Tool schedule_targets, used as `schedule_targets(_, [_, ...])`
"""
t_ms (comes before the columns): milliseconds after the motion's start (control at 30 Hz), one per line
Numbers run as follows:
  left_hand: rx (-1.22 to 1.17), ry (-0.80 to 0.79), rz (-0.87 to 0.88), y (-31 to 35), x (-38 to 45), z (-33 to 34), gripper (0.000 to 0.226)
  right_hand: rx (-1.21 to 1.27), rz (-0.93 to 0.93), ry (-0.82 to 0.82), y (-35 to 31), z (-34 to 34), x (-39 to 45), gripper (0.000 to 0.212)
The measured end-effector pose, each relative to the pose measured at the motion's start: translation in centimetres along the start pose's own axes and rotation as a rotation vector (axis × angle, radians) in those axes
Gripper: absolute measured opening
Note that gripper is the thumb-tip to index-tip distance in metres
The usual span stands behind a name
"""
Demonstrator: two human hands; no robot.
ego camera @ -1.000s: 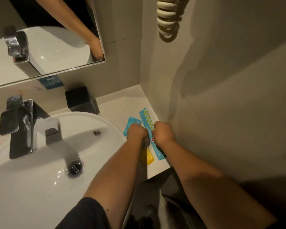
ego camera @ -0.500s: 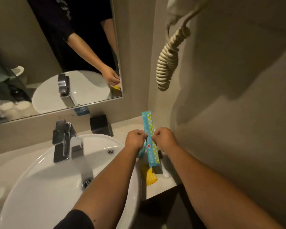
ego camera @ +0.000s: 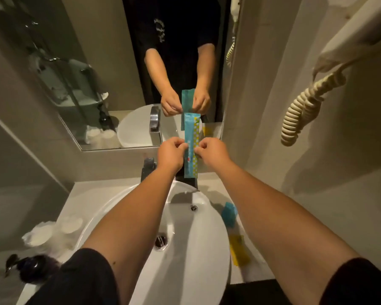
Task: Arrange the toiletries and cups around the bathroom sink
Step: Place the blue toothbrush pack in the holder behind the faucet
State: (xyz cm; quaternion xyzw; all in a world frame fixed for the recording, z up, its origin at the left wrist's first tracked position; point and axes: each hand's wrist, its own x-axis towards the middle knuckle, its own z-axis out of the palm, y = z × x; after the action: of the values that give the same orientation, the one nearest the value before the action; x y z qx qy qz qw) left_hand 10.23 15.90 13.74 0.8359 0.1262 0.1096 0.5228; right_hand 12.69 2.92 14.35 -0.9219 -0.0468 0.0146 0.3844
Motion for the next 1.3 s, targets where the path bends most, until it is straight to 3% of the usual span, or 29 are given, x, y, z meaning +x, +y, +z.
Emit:
schedule_targets(333, [0.076, 0.091, -0.041, -3.1, 5.8, 1.0, 0.008, 0.077, -0.024, 0.044, 1.1, 4.8, 5.9, 0.018])
schedule_targets(500, [0.166, 0.125, -0.146, -5.9, 6.2, 3.2, 0.014, 0.066, -0.003, -0.04, 3.5, 7.5, 7.2, 0.016])
schedule_targets(833, [0.314, 0.006, -0.297, -10.6, 5.2, 5.8, 0.02, 0.014, 0.107, -0.21, 8.0, 10.8, 7.2, 0.022])
schedule_targets(1300, [0.362, 0.014, -0.297, -11.4, 6.0, 6.6, 0.022, -0.009, 0.116, -0.191, 8.3, 11.3, 7.6, 0.025])
